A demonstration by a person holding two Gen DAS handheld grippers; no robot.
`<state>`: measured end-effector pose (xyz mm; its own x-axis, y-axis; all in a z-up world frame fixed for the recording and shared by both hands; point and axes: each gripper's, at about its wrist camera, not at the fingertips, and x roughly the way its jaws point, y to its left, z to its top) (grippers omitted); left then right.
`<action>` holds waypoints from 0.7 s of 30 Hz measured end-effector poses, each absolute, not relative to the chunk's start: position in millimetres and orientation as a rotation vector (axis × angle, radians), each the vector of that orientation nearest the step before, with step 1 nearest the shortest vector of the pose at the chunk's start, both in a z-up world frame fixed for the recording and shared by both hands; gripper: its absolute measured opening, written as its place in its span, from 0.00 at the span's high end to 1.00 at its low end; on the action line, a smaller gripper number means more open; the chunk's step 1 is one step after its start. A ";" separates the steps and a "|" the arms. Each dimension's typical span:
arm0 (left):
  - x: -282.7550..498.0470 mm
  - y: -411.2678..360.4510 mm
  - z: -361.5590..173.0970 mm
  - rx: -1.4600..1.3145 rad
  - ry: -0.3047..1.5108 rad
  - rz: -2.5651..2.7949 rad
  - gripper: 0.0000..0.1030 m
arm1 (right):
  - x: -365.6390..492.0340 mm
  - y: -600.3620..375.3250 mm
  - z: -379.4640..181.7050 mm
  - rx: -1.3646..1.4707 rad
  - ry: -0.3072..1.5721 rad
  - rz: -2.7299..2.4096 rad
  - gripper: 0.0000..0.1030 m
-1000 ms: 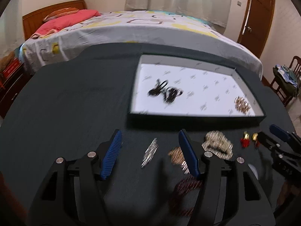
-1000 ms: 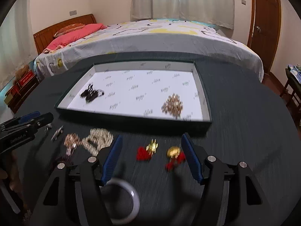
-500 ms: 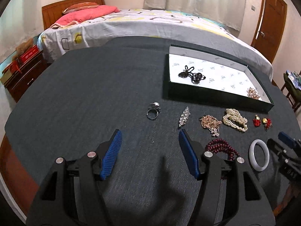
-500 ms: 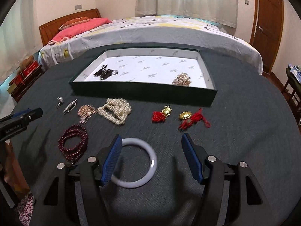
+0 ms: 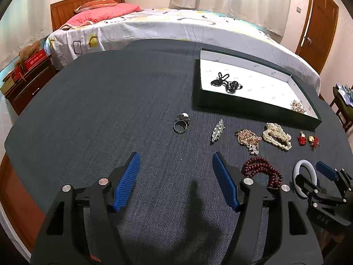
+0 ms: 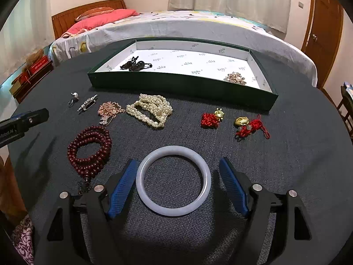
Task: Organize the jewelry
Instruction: 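Move the right tool over the white jade bangle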
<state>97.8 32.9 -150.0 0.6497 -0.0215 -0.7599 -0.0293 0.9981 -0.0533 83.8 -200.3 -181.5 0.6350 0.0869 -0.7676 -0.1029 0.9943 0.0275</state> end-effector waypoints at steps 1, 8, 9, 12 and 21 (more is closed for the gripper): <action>97.4 32.8 -150.9 -0.061 0.866 0.004 0.35 | 83.8 -201.2 -181.6 -0.016 0.875 0.111 0.27; 96.7 26.9 -154.3 -0.047 0.877 -0.007 0.35 | 80.9 -205.7 -182.1 0.027 0.880 0.149 0.35; 96.3 26.2 -154.4 -0.046 0.876 -0.009 0.35 | 80.6 -206.4 -182.0 0.030 0.880 0.149 0.35; 95.4 23.6 -155.0 -0.042 0.878 -0.013 0.35 | 79.3 -207.8 -181.2 0.035 0.874 0.141 0.36; 95.7 21.6 -158.2 -0.044 0.889 -0.016 0.35 | 82.1 -213.3 -177.4 0.053 0.891 0.146 0.77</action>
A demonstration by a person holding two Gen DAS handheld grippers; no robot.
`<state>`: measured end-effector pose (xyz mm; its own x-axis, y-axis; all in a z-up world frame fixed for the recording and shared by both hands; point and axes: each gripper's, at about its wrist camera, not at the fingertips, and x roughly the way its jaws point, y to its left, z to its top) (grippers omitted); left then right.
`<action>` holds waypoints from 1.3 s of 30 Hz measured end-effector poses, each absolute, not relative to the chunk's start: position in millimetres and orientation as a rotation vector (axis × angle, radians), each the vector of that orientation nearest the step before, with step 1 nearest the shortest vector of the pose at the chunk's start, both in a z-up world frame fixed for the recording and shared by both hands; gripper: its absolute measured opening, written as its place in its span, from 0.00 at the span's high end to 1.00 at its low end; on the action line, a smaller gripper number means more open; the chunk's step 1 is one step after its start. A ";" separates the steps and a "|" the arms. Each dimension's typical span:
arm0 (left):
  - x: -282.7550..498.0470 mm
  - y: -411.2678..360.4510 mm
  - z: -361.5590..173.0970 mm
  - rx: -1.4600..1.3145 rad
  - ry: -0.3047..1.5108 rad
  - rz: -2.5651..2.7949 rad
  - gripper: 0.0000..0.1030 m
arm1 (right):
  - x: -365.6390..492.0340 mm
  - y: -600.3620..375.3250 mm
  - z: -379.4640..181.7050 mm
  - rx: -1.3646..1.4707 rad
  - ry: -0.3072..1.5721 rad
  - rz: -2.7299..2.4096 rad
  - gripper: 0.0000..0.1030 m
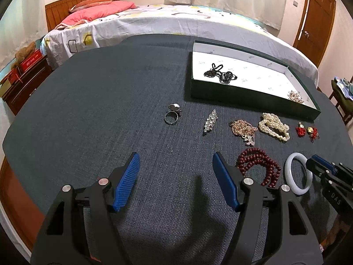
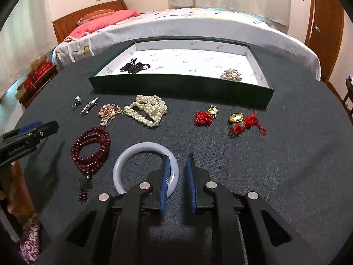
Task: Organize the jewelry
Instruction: 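Move the right tool over the white jade bangle, then close the right tool on the rim of the white jade bangle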
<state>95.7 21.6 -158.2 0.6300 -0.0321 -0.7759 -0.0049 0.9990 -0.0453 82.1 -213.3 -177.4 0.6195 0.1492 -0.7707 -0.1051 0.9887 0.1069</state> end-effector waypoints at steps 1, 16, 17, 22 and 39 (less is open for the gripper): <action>95.9 21.4 -158.2 -0.045 0.888 -0.016 0.35 | 82.0 -211.9 -177.8 0.051 0.888 0.145 0.58; 98.0 24.4 -161.3 -0.054 0.897 -0.009 0.35 | 82.5 -191.0 -181.0 0.004 0.874 0.163 0.30; 98.1 24.2 -161.6 -0.054 0.898 -0.009 0.35 | 82.2 -190.3 -181.7 0.002 0.873 0.163 0.30; 97.6 24.9 -162.1 -0.055 0.899 -0.009 0.35 | 84.2 -187.6 -185.8 -0.004 0.890 0.166 0.27; 98.1 27.4 -164.1 -0.061 0.903 -0.005 0.35 | 84.2 -183.2 -184.7 0.002 0.904 0.153 0.21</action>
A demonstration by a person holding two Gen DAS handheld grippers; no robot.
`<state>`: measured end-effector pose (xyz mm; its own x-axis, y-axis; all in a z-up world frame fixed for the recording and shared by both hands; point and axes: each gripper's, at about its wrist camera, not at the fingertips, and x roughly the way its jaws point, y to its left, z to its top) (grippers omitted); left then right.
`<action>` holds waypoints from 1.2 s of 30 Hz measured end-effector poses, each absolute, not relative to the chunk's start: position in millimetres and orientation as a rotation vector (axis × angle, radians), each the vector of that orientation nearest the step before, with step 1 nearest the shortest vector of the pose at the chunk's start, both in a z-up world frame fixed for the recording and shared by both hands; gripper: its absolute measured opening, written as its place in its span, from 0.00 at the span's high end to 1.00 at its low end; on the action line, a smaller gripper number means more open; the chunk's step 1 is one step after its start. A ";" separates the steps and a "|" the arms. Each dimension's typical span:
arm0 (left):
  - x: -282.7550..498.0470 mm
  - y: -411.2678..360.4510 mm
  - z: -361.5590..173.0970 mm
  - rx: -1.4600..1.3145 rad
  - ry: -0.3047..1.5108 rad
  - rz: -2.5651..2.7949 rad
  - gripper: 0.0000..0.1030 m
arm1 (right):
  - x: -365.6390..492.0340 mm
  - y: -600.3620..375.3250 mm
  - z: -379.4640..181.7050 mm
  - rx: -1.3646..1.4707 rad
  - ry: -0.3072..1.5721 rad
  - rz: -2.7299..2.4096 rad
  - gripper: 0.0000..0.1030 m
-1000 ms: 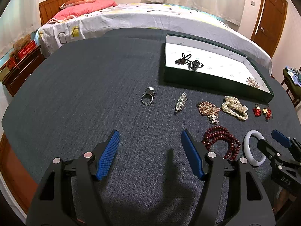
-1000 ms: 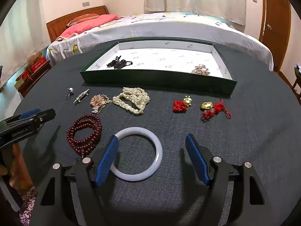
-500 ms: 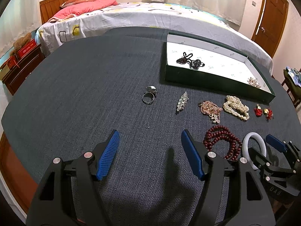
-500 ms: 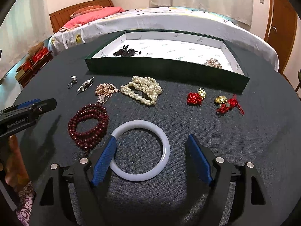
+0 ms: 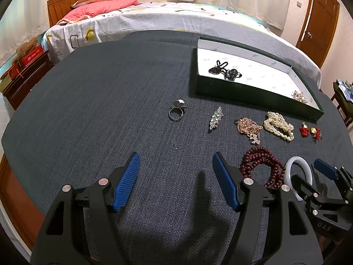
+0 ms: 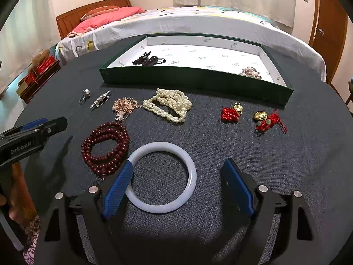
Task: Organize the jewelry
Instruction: 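Close the right tool on the rim of the white jade bangle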
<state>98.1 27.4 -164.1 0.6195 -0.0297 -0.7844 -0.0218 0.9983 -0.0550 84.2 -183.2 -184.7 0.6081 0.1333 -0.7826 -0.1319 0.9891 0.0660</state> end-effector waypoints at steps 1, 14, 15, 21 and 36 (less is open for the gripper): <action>98.3 27.3 -164.4 -0.061 0.903 -0.004 0.35 | 84.2 -182.9 -184.6 -0.001 0.905 0.153 0.21; 97.6 28.7 -164.8 -0.059 0.905 0.002 0.35 | 79.2 -174.9 -178.0 -0.054 0.877 0.144 0.19; 97.5 29.2 -164.8 -0.059 0.905 0.003 0.35 | 79.1 -174.1 -178.5 -0.054 0.877 0.149 0.18; 97.1 30.4 -164.7 -0.059 0.908 0.005 0.35 | 80.8 -167.7 -186.1 -0.081 0.902 0.164 0.18; 96.6 24.2 -167.4 -0.054 0.915 0.000 0.35 | 80.5 -198.6 -188.3 -0.008 0.883 0.134 0.34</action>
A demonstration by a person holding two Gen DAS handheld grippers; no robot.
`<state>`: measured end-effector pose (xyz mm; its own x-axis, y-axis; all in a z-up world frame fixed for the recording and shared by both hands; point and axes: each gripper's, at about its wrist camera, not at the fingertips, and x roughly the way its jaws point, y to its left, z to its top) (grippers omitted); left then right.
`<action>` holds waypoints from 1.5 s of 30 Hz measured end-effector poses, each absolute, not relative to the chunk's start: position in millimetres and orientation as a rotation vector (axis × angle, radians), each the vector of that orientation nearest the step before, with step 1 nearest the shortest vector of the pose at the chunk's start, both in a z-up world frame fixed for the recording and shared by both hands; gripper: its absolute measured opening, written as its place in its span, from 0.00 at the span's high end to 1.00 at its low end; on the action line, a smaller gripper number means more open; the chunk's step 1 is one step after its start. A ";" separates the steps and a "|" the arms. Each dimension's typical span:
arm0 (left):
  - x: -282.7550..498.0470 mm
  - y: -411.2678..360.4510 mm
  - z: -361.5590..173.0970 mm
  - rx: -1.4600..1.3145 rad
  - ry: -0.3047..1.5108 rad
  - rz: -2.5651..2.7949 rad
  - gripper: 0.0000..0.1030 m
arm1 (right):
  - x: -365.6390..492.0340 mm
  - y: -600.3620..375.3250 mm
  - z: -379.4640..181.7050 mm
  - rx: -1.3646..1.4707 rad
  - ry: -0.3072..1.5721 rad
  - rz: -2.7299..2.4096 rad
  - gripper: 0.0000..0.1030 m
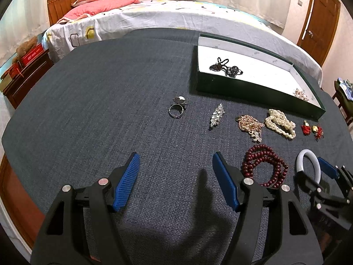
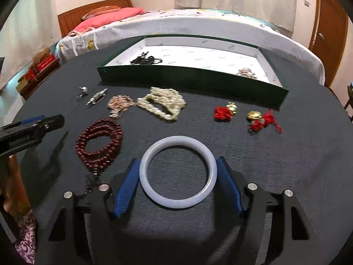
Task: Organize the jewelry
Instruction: 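Grasp the dark red bead strand with the left tool while the right tool lifts the bangle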
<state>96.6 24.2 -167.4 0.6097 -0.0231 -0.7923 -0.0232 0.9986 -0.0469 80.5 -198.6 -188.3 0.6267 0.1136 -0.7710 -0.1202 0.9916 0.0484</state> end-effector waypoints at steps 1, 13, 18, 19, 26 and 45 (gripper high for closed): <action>97.0 22.7 -167.2 -0.054 0.915 -0.002 0.35 | 80.5 -201.7 -187.8 -0.003 0.882 0.127 0.34; 98.3 -14.8 -163.5 -0.035 0.925 -0.099 0.35 | 82.1 -236.4 -174.9 0.034 0.844 0.064 0.34; 99.2 -40.7 -166.2 -0.032 0.941 -0.165 0.29 | 82.3 -246.7 -171.9 0.035 0.830 0.052 0.34; 100.0 -46.0 -166.9 -0.024 0.943 -0.173 0.29 | 82.2 -249.1 -171.3 0.034 0.826 0.050 0.34; 106.5 -72.9 -175.1 0.040 0.944 -0.198 0.23 | 83.6 -262.2 -174.1 0.067 0.826 0.044 0.34; 98.4 -64.6 -181.5 0.066 0.917 -0.240 0.81 | 84.8 -256.0 -178.7 0.081 0.842 0.071 0.34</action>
